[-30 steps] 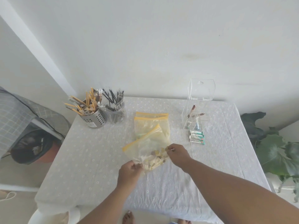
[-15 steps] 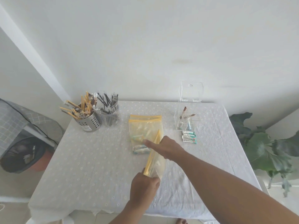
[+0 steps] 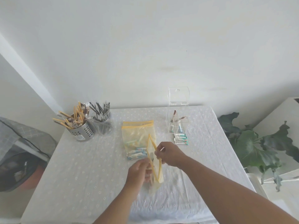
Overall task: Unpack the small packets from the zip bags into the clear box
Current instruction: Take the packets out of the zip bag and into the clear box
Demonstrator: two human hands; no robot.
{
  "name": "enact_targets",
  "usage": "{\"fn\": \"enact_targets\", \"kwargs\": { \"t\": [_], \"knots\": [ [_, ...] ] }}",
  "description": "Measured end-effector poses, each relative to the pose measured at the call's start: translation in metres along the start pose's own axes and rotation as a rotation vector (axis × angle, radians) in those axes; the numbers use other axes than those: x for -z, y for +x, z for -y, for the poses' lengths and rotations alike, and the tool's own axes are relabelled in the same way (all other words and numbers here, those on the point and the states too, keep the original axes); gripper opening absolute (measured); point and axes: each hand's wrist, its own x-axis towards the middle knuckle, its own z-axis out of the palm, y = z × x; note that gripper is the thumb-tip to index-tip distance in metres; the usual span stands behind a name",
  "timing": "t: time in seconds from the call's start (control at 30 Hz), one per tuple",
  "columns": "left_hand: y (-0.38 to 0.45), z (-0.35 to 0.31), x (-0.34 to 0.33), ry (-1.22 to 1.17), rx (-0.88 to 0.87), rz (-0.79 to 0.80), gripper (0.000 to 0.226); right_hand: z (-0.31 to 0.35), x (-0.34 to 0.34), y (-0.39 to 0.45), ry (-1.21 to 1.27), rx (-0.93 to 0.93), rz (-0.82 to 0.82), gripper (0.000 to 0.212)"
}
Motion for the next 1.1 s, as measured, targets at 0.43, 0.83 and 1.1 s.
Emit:
{"fn": "enact_targets", "kwargs": {
  "t": [0.43, 0.83, 1.1],
  "knots": [
    [0.002, -0.027, -0.029, 0.045, -0.155, -0.138, 0.014, -0.041, 0.030, -0.010, 0.039, 0.031, -0.144, 0.013],
    [-0.001, -0.028, -0.017, 0.311, -0.281, -0.047, 0.034, -0.077, 0.076, -0.010, 0.143, -0.006, -0.196, 0.008],
    [-0.001, -0.022, 0.009, 0.498, -0.336, 0.218, 0.038, -0.092, 0.053, -0.033, 0.122, -0.082, -0.278, 0.007]
  ]
}}
